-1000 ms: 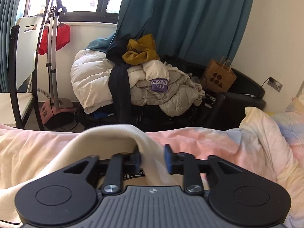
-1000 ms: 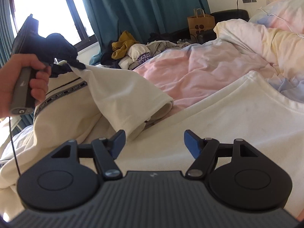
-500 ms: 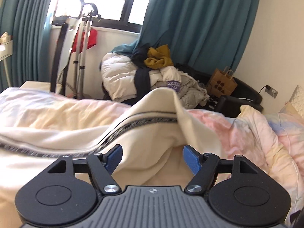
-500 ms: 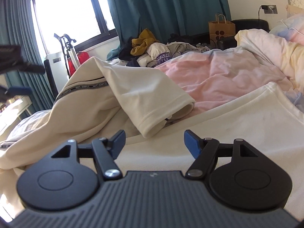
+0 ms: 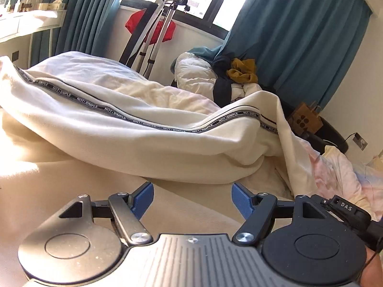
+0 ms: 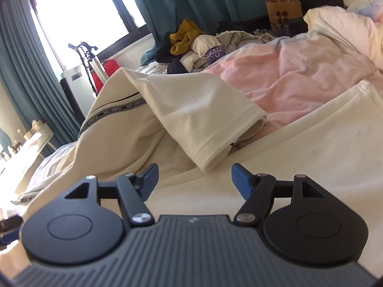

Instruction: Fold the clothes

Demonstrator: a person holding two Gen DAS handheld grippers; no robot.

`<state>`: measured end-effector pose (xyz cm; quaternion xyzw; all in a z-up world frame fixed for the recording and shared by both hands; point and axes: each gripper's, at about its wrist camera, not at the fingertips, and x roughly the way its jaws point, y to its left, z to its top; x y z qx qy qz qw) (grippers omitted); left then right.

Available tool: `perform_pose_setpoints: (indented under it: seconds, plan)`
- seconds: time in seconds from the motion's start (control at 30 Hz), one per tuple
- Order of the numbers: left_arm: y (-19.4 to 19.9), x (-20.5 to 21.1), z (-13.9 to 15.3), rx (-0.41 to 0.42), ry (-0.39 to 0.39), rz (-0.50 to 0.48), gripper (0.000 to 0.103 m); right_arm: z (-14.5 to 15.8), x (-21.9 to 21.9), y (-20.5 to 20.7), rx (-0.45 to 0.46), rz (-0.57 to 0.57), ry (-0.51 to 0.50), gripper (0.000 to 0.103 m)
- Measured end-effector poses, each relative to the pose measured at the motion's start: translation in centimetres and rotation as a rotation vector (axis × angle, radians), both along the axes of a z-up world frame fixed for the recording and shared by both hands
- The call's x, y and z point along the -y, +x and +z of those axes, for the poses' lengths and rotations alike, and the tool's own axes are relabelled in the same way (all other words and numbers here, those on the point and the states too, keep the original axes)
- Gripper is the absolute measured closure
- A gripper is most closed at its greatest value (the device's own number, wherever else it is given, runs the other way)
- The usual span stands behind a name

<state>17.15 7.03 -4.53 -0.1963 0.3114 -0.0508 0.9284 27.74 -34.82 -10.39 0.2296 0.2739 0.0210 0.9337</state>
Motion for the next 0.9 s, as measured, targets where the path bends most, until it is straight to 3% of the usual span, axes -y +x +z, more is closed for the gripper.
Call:
perform_pose_setpoints:
  seconds: [0.1,0.2,0.3,0.37,0.4,0.43,0.6,0.8,0.9]
  plan:
    - [-0.3,-0.9,-0.6,-0.015,-0.055,-0.035,0.029,-1.4,0.4,1.5,-0.017,-0.059,0.016,0.032]
    - [-0.5,-1.5,-0.6,-0.007,-0.051,-0.061,0.029,-2.1,0.6,2.4,0.009,-0.078,0.058,0.032]
    - [-0.6,-2.0,-0.6,0.000,-0.046,-0.072,0.029,-2.3,0.7,3.6,0.037,-0.087,0.079,0.040]
    - [-0.7,-2.2,-0.8,0.002,-0.049,-0.066,0.029,-1.9,0.8,4.6,0.030,-0.111,0.081,0.065]
    - [-0.7,-2.4,-0.9,-0.001,-0.052,-0.063,0.029,-1.4,0.8,4.8,0.029,-0.130,0.082,0.072]
    - [-0.8,-2.4,-0.9,-0.002,-0.053,-0.060,0.029,-0.7,0.9,4.8,0.041,-0.142,0.085,0.088]
    - [-1.1,-2.3,-0.8,0.004,-0.039,-0.046,0.029,5.7,0.8,2.7,0.187,-0.193,0.076,0.093]
    - [-2.0,-2.4,0.0,0.035,-0.068,-0.032,0.029,15.7,2.3,-0.3,0.370,-0.223,0.127,0.093]
    - [-2.1,-2.5,0.2,0.046,-0.072,-0.007,0.029,18.5,2.9,-2.4,0.429,-0.227,0.119,0.094]
